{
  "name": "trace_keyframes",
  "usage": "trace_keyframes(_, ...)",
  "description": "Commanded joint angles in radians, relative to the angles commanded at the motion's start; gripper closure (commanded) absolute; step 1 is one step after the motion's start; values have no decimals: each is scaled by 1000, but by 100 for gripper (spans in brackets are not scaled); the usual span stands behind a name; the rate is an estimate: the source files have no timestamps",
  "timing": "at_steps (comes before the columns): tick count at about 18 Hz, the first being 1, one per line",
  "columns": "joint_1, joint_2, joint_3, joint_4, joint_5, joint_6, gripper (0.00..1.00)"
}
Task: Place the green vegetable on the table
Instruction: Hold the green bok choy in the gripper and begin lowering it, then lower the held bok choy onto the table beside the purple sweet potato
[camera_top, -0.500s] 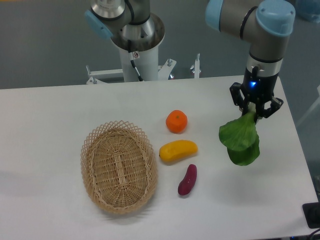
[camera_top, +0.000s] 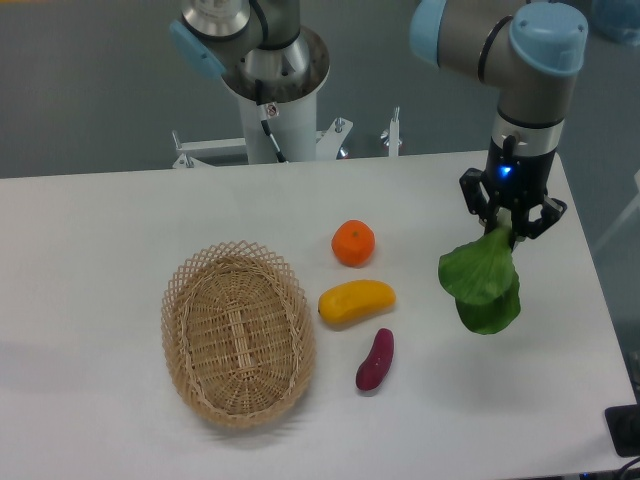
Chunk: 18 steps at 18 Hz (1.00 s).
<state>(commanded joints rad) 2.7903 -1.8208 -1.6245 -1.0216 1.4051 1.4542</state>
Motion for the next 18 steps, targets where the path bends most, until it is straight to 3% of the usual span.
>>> trace_keyframes(5,-9,-14,-6,8,0,-11,61)
trace_keyframes(10,-20,-44,-34,100,0,-12,61)
trace_keyframes(18,-25,-130,-32,187,0,-2,61)
